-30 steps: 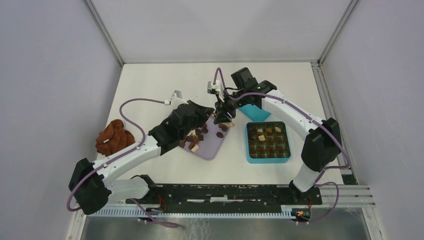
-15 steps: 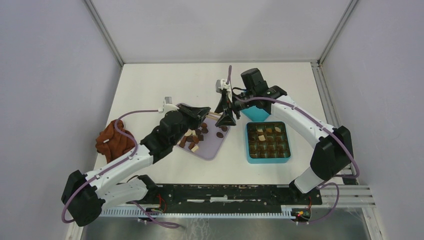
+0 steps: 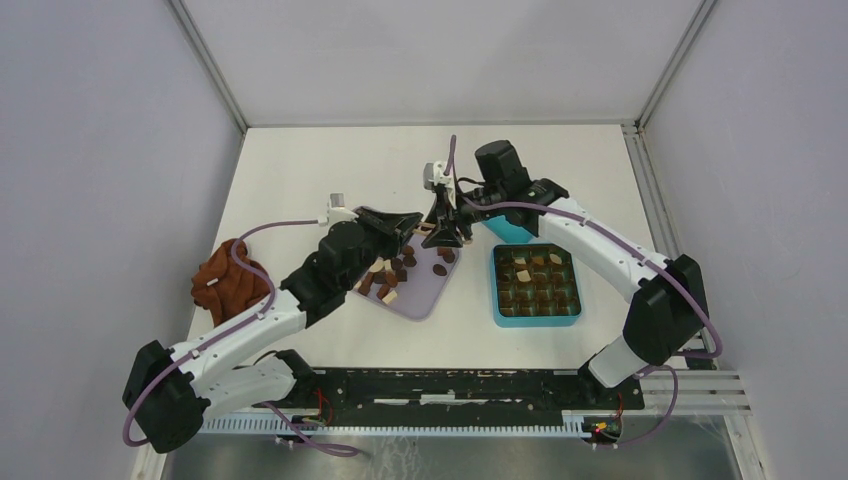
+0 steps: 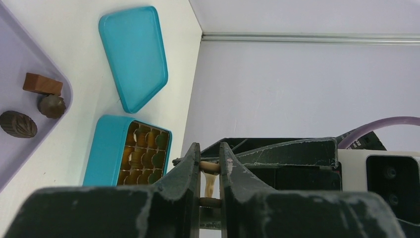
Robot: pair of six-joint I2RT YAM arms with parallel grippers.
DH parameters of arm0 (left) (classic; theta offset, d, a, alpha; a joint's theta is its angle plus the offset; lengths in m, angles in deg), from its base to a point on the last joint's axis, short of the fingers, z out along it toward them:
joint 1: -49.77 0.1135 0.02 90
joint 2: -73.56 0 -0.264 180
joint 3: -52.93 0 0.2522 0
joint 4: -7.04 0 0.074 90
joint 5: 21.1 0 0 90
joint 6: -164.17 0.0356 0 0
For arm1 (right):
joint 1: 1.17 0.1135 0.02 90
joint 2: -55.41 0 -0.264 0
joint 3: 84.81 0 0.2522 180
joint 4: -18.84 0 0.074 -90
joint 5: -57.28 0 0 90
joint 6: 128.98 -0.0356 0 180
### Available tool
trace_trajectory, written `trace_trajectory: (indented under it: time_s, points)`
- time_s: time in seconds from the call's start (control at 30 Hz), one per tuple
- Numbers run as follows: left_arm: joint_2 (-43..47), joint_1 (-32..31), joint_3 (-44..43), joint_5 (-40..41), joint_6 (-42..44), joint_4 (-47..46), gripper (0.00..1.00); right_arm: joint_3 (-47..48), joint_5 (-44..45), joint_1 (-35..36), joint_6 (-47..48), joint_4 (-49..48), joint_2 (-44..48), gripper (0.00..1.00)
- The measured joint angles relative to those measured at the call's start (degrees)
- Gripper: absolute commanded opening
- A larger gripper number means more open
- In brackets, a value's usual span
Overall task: Pack the chocolate
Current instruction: Adjust the clamp, then pick up the fake chocolate from the plate.
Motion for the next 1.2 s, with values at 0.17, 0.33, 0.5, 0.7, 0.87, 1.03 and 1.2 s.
trace_trajectory:
  time_s: [0.17, 0.33, 0.5, 0.7, 0.87, 1.03, 1.2]
  points:
    - [0.1, 0.0, 0.1, -0.4, -0.1, -0.2, 0.04, 0.0, 2.4, -0.1, -0.5, -0.3, 0.0, 0.08]
    - [0.2, 0.0, 0.3, -0.8, -0.4, -0.1, 0.64, 0.0, 3.1, -0.1, -0.3, -0.3, 0.0, 0.07]
    - [0.7, 0.0, -0.2, 0.0, -0.6, 2.9, 0.92, 0.0, 2.4, 0.1, 0.0, 0.6, 0.0, 0.21]
    - [1.8, 0.0, -9.7, 5.2, 4.9, 20.1, 0.93, 0.0, 5.1, 0.2, 2.1, 3.4, 0.0, 0.34]
    - [7.7, 0.0, -19.1, 13.2, 12.1, 34.0, 0.93, 0.0, 10.6, 0.2, 4.8, 6.3, 0.0, 0.39]
    - [14.1, 0.0, -22.4, 20.4, 16.1, 42.9, 0.93, 0.7, 16.9, 0.6, 7.6, 9.3, -1.6, 0.42]
    - [17.6, 0.0, -22.7, 24.6, 17.5, 48.5, 0.93, 3.1, 25.0, 1.9, 10.3, 13.0, -5.9, 0.42]
